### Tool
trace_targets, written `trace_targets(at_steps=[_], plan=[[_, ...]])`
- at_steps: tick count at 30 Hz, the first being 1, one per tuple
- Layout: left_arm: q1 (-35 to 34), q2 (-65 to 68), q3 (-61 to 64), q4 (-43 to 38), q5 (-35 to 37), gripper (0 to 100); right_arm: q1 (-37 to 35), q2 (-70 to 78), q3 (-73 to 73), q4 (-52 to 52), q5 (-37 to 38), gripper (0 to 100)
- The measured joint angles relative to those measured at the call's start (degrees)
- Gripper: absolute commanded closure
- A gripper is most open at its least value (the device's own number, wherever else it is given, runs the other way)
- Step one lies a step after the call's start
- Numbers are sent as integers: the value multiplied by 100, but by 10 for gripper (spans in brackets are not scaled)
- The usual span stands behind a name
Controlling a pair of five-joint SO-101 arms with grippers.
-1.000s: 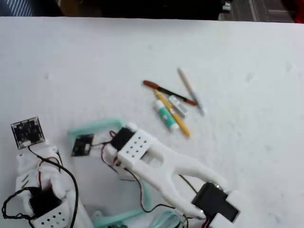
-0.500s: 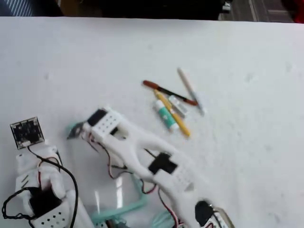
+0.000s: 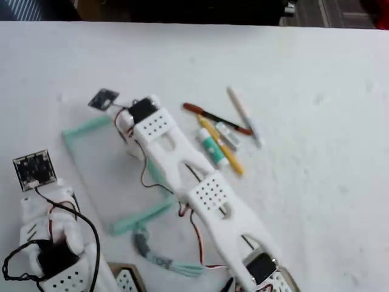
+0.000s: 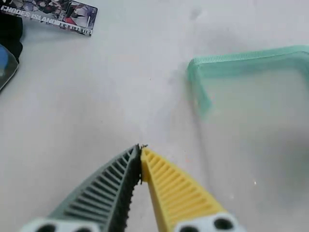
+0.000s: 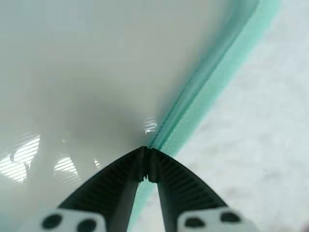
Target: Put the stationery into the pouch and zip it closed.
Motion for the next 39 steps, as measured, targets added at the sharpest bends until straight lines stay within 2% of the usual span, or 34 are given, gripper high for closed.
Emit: trace_targets(at_steps=[6,13,23,27,34,39], plan=[[0,0,0,0,0,976,519,-62,-958,0,-9,982],[0,0,0,0,26,976,554,-1521,-53,0,-9,981],[0,0,0,-149,35,976,-457,-5248,3815,0,-9,981],[-62,0,0,-149,35,974,-598,-6725,5301,0,-9,981],[-1169,0,-536,-149,-79,976,-607,-8273,7859,-26,-9,981],[-1943,0,-633,-149,-536,976,-1090,-8501,9495,-536,-9,981]])
